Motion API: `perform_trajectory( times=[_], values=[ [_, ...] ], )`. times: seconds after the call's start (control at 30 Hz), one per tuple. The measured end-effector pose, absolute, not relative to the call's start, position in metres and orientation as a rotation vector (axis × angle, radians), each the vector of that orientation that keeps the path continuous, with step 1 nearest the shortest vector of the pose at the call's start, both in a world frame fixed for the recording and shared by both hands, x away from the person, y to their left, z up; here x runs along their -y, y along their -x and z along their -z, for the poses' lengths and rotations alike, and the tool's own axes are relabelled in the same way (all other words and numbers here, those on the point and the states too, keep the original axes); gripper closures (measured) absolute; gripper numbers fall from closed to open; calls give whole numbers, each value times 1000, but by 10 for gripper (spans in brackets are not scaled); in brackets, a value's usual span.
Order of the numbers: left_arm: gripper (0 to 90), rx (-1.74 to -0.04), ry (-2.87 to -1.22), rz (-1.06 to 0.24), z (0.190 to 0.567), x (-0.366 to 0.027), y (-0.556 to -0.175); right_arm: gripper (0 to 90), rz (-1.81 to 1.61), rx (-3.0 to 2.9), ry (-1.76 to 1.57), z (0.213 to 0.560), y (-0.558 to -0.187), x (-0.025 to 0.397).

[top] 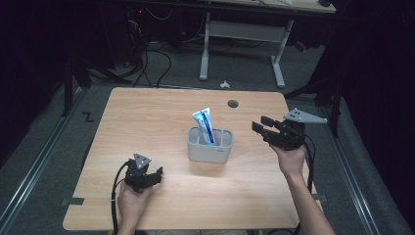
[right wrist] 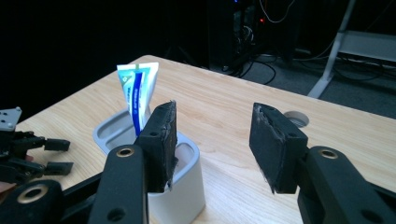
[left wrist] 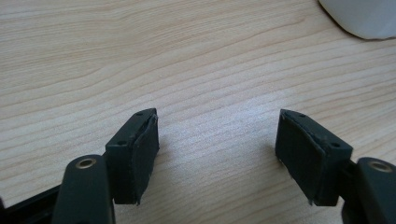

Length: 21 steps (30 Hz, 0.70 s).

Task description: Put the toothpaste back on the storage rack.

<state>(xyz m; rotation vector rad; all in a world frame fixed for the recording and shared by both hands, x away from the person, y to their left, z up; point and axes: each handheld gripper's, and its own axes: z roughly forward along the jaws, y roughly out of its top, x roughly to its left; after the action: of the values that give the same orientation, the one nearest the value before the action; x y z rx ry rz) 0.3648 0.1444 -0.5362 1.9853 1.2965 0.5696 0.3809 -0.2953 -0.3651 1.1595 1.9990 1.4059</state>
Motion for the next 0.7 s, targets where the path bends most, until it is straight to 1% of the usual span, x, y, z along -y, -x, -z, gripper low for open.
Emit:
perform_trajectory(
  times=[0.7],
  values=[
    [307, -1297, -1985, -570, 536, -144, -365, 518, -1412, -1963, -1202, 375, -366, 319]
  ],
)
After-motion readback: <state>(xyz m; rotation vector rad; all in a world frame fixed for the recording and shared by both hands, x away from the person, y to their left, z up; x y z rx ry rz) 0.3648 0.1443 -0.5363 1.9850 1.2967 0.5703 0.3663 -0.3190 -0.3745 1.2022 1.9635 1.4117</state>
